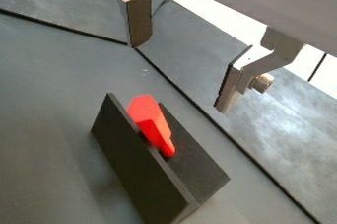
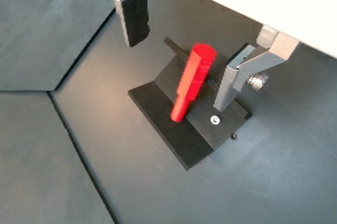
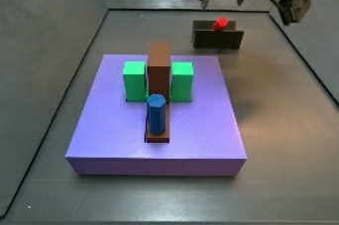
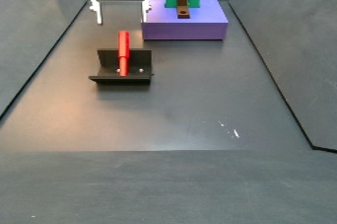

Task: Pick up the red object. Move up. Place the red object on the fixture. Regrasp the red object. Move to above the board. Insert the red object.
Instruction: Regrasp the red object.

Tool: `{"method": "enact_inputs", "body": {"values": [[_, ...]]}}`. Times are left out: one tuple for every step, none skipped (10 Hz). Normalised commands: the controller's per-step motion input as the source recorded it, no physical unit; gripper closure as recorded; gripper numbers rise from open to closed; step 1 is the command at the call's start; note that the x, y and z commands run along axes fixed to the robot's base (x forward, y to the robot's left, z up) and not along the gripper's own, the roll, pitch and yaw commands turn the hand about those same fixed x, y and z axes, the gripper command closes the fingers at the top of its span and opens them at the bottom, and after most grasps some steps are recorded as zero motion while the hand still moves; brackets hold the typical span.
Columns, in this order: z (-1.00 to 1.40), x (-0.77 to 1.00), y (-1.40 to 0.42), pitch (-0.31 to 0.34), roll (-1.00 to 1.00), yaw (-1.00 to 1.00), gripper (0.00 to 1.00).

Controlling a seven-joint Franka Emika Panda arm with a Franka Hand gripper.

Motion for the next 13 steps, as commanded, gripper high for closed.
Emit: {"method": "enact_inputs", "body": {"values": [[-0.13, 0.75, -0.20, 0.083, 0.38, 0.33, 0.00], [-0.33, 0.41, -0.05, 0.000, 0.21, 0.15, 0.00], [-0.46, 0.07, 0.00, -0.251, 0.13, 0.00, 0.00], [-0.43, 0.00, 0.00, -0.266, 0.20, -0.02, 0.00], [-0.42, 0.00, 0.00, -0.220, 0.26, 0.00, 0.00], [-0.30, 0.00, -0.01, -0.171, 0.25, 0.00, 0.00], [-0.17, 0.00, -0.07, -0.143, 0.23, 0.00, 0.00], [-0.02, 0.00, -0.06, 0.000, 0.25, 0.00, 0.00], [-0.12, 0.00, -0.02, 0.000, 0.27, 0.00, 0.00], [-0.10, 0.00, 0.00, 0.031, 0.32, -0.04, 0.00], [-0.10, 0.00, 0.00, 0.074, 0.37, -0.09, 0.00], [-0.11, 0.00, 0.00, 0.111, 0.36, -0.15, 0.00], [0.00, 0.00, 0.00, 0.183, 0.28, -0.20, 0.00]]}}
